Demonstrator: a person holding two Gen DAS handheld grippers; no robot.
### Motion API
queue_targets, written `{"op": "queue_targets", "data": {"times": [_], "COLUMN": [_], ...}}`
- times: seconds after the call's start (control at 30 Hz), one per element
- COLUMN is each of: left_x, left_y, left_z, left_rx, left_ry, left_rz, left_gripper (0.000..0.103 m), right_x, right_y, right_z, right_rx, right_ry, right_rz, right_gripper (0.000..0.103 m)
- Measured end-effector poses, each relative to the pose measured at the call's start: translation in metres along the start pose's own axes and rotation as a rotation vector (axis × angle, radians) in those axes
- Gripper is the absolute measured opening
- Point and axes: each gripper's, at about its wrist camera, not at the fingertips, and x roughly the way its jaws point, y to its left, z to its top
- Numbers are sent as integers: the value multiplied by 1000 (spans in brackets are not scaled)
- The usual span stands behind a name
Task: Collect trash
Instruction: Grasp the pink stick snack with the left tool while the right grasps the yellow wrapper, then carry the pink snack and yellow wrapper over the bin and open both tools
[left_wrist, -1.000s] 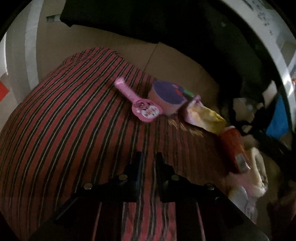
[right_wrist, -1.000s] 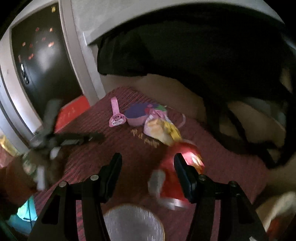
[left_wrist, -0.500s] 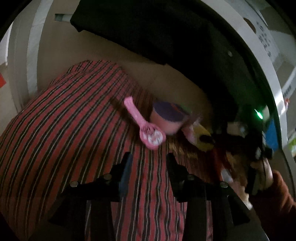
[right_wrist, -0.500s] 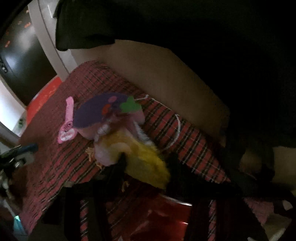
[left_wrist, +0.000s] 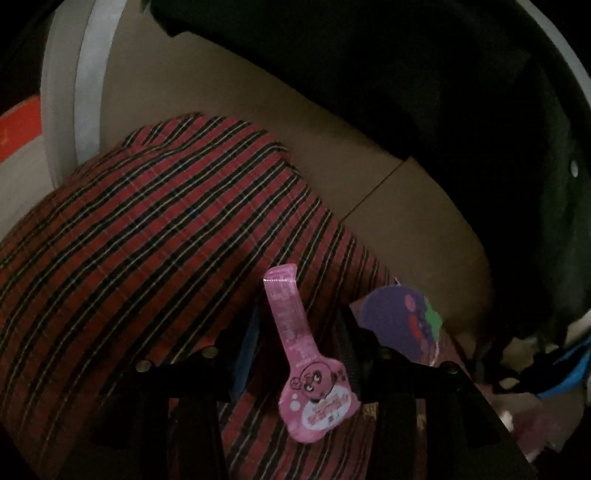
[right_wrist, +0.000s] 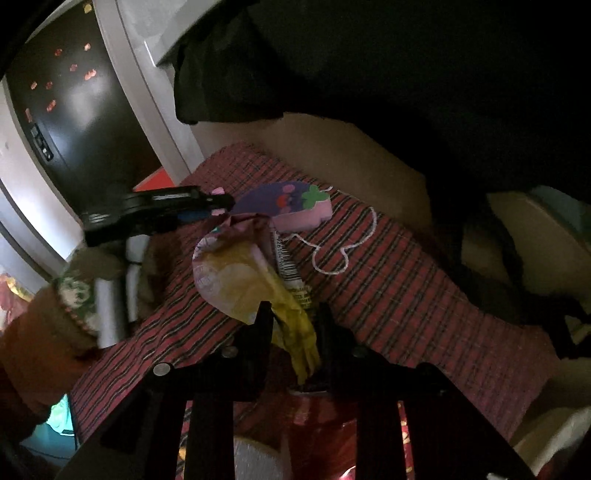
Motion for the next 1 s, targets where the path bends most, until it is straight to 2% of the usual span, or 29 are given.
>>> {"op": "queue_targets", "data": {"times": [0.1, 0.13, 0.17, 0.43, 0.6, 0.7, 0.77, 0.83, 1.0], "left_x": [-2, -3, -5, -61, -124, -158, -177, -193, -208], "left_y": [-10, -11, -12, -11, -22, -30, -32, -27, -10], "left_z": [-7, -12, -17, -76, -122, -138, -149, -158, -170], "left_rx": [53, 66, 74, 110, 150, 174, 183, 176, 166], "left_ry": [13, 23, 37, 45, -26, -72, -105, -123, -179], "left_rz": [19, 30, 37, 4, -36, -45, -34, -28, 4], "left_gripper": [39, 24, 19, 18, 17, 17, 17, 17, 17], "right_x": [-13, -19, -21, -58, -84, -85, -80, -71, -38], "right_y": [1, 1, 1, 15, 31, 35, 35, 40, 75], "right_z": [-5, -7, -7, -11, -18, -25, -30, -38, -56], "right_rx": [23, 33, 40, 57, 33, 29, 38, 47, 33], "right_ry": [-31, -44, -56, -159, -194, -163, -132, -116, -86], "right_rz": [7, 15, 20, 63, 73, 60, 79, 80, 29], "right_gripper": [22, 22, 22, 17, 16, 16, 25, 53, 55]}}
